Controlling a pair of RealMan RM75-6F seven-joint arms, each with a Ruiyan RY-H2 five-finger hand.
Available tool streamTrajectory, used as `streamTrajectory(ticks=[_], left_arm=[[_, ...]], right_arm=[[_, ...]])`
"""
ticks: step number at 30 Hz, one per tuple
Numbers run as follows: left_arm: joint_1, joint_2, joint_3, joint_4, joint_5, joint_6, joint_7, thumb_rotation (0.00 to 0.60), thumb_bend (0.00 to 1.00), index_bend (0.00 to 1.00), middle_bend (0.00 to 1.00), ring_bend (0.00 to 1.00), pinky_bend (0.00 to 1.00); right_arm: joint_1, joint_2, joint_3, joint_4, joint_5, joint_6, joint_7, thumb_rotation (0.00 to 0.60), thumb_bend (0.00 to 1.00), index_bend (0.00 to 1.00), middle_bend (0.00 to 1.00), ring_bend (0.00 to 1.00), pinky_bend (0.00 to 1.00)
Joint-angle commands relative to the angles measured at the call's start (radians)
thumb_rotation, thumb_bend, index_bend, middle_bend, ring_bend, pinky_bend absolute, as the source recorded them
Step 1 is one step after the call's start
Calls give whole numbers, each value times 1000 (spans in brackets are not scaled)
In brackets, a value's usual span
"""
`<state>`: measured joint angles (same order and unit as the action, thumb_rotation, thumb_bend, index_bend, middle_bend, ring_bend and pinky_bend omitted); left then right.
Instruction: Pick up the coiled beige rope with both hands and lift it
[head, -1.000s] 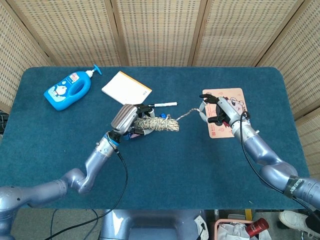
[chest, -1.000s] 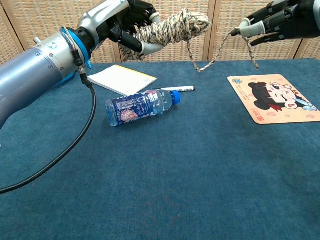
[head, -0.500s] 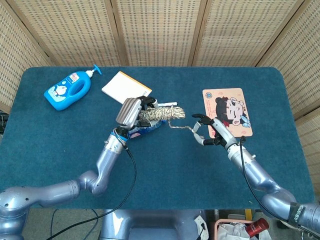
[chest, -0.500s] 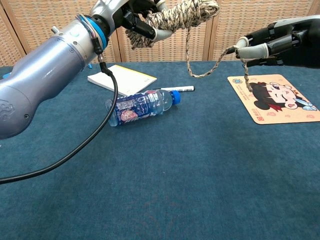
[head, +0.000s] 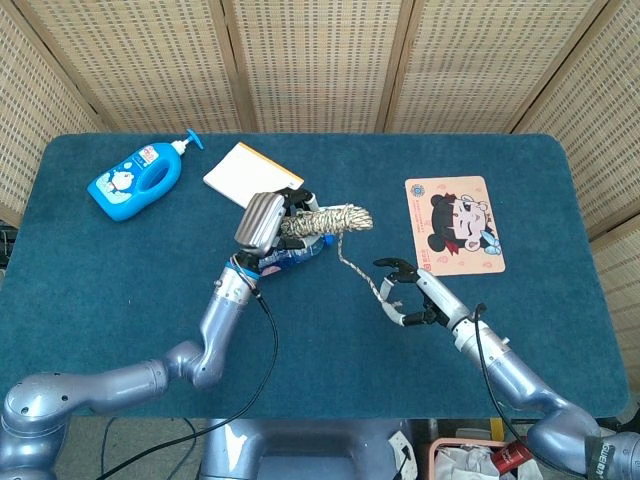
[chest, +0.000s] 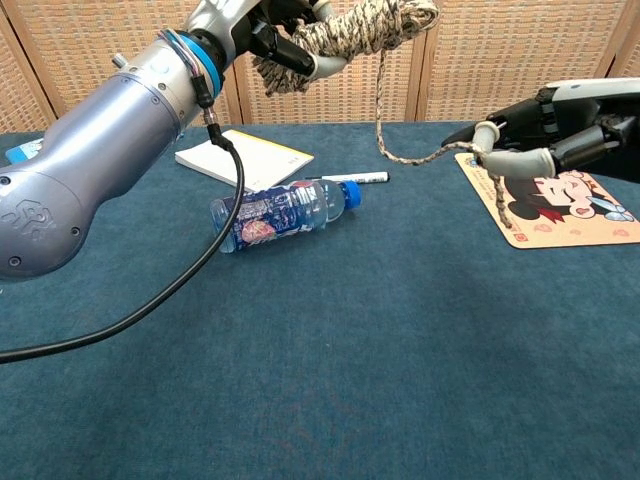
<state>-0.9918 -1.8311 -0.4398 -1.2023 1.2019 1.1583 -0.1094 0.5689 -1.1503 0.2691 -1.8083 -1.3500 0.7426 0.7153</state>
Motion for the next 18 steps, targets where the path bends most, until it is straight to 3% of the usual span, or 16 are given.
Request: streamTrajectory(ticks=[1, 2, 6, 9, 18], left_arm=[[5, 8, 4, -7, 10, 6, -3, 600, 754, 672, 587, 499, 582], [7, 11, 5, -11, 14, 7, -4, 600, 754, 672, 587, 499, 582], [18, 28, 11, -41, 23, 12, -2, 600, 754, 671, 586, 499, 582], [27, 45, 14, -74, 33, 22, 9, 600, 754, 672, 587, 499, 582], [58, 123, 39, -185, 81, 47, 59, 600, 753, 671, 587, 499, 582]], right_arm=[[-8, 4, -55, 31, -122, 34, -22, 600, 504, 706, 117, 0, 0], [-7, 7, -68, 41, -157, 44, -26, 600, 451, 663, 108, 0, 0], [-1, 23, -123, 86, -278, 86, -72, 600, 36, 255, 16, 0, 0], [-10, 32, -150, 112, -325, 136, -147, 600, 0, 147, 0, 0, 0], [-111, 40, -210, 180, -388, 349, -397, 600, 0, 132, 0, 0, 0]])
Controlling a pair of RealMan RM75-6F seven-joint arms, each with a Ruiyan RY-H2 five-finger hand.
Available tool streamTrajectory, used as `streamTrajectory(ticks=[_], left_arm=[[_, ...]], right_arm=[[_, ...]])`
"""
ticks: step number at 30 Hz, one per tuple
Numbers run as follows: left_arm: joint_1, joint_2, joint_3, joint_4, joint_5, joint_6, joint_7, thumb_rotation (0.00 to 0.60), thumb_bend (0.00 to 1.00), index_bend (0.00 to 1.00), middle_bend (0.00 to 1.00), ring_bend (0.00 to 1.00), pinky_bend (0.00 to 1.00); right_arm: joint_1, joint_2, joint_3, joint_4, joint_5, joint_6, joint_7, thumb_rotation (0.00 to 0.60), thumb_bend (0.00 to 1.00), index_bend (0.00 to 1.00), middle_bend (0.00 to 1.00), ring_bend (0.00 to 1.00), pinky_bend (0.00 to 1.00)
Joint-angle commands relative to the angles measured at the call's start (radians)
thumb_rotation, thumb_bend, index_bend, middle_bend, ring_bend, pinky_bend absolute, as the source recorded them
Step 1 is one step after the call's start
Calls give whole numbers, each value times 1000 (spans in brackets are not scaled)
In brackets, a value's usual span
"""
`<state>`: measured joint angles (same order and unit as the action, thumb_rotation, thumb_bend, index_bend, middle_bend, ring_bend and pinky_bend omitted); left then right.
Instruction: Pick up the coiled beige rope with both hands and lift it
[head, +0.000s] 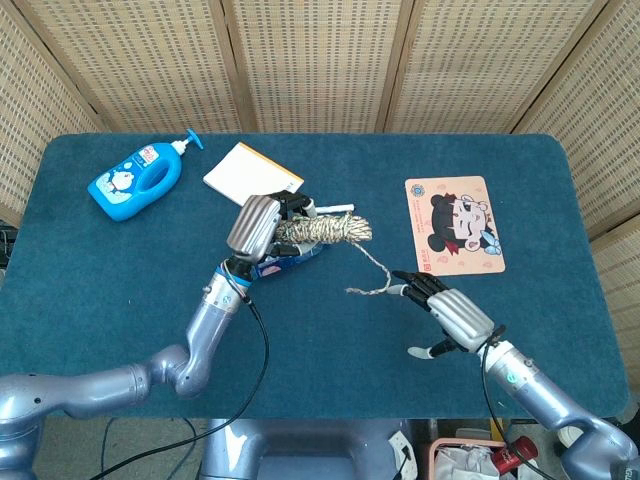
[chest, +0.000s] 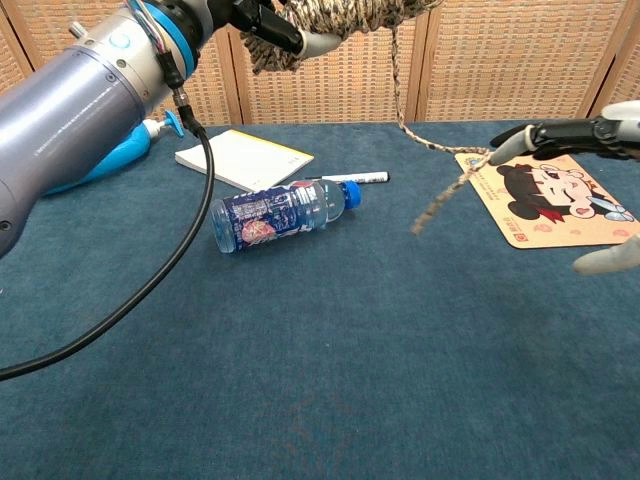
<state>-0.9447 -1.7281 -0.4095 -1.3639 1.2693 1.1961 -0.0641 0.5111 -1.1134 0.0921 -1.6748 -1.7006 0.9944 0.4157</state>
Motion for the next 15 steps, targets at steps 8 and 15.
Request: streamTrajectory(ticks=[8, 15], left_arm=[[34, 66, 8, -105, 17, 25, 37, 600, 754, 671, 587, 499, 582], [46, 89, 10, -164, 29, 41, 61, 600, 754, 672, 587, 499, 582]], right_arm=[[-133, -45, -50, 184, -34, 239, -257, 600, 0, 112, 0, 0, 0], [-151, -62, -73, 259, -8, 239, -312, 600, 0, 98, 0, 0, 0]])
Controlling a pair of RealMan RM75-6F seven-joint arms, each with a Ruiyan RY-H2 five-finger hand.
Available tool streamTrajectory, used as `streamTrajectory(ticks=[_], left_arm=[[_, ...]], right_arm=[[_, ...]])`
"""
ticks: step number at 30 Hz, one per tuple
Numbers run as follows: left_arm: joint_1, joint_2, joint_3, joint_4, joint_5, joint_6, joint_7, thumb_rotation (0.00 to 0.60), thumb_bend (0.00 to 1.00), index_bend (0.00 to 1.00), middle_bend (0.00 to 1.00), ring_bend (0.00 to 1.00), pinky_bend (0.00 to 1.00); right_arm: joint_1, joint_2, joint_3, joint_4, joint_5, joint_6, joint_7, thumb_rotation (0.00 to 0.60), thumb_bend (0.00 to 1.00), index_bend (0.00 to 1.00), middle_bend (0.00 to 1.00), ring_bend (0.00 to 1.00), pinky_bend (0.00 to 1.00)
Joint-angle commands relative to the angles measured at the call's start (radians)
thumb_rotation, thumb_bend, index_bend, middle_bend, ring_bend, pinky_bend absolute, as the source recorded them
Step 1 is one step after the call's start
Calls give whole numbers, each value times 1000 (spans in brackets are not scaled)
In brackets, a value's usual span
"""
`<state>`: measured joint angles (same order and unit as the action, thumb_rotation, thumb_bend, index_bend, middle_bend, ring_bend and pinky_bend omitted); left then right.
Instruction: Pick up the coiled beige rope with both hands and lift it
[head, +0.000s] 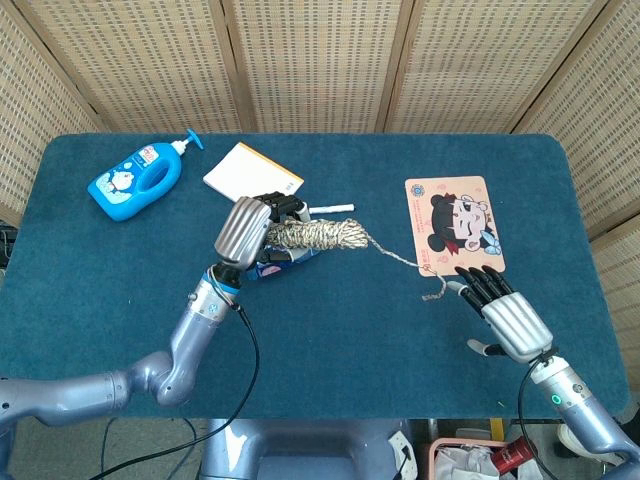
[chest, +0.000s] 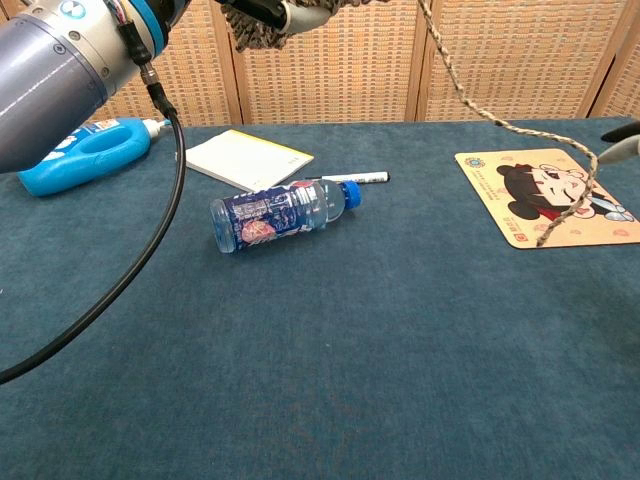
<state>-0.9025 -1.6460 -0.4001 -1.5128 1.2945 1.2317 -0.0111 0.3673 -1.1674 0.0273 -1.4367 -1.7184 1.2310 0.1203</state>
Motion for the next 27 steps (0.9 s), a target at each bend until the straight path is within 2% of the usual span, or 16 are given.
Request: streamTrajectory(ticks=[1, 10, 27], left_arm=[[6, 10, 1, -23, 4, 6, 11, 600, 754, 672, 587, 499, 582], [20, 37, -8, -58, 3, 21, 23, 600, 755, 671, 586, 499, 582], [43, 82, -15, -100, 2, 35, 20, 600, 758, 671, 587, 499, 582]], right_arm=[[-10, -12, -8, 34, 14, 6, -29, 600, 0, 98, 0, 0, 0], [-38, -44, -3, 99, 48, 43, -148, 600, 0, 63, 0, 0, 0], [-45, -57, -6, 104, 72, 69, -179, 600, 0, 63, 0, 0, 0]])
